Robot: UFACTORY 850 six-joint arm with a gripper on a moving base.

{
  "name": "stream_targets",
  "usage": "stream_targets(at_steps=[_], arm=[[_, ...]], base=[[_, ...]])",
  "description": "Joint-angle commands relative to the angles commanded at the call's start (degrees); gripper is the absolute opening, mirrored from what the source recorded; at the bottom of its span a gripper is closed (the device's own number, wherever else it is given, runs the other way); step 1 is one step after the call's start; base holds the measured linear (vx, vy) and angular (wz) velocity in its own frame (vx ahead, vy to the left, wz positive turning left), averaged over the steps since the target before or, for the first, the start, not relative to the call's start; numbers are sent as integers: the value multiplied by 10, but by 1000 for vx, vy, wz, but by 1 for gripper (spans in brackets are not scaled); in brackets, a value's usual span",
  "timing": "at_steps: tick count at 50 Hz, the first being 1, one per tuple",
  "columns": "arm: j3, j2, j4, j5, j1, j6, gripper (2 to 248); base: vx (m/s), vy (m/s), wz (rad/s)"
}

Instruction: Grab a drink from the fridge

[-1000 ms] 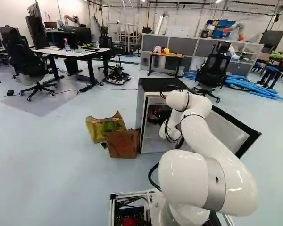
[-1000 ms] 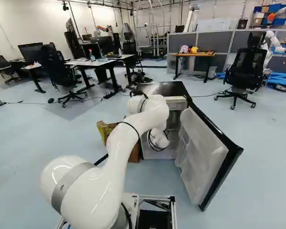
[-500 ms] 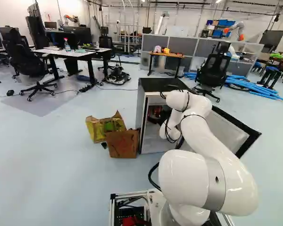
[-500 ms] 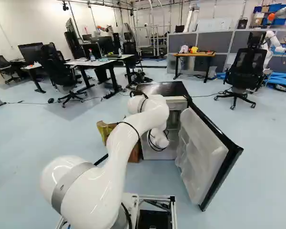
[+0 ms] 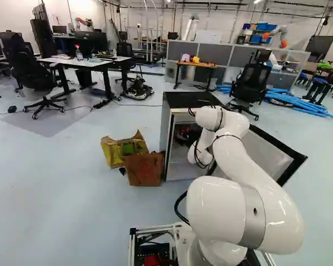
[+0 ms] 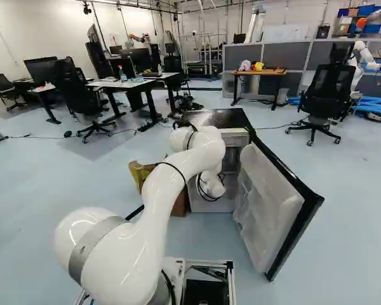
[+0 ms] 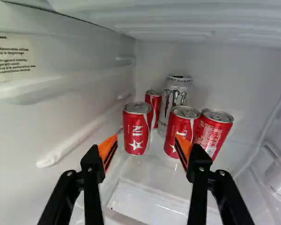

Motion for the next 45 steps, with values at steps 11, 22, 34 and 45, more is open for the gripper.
stream_targets(at_steps=[11, 22, 34, 45], arm=[[0, 0, 0, 0, 0, 0, 179], [0, 0, 0, 0, 0, 0, 179], [0, 0, 0, -2, 0, 0, 179], [-2, -1, 0, -9, 1, 0, 179]], base=[[0, 0, 0], [0, 0, 0], [0, 0, 0], [0, 0, 0]])
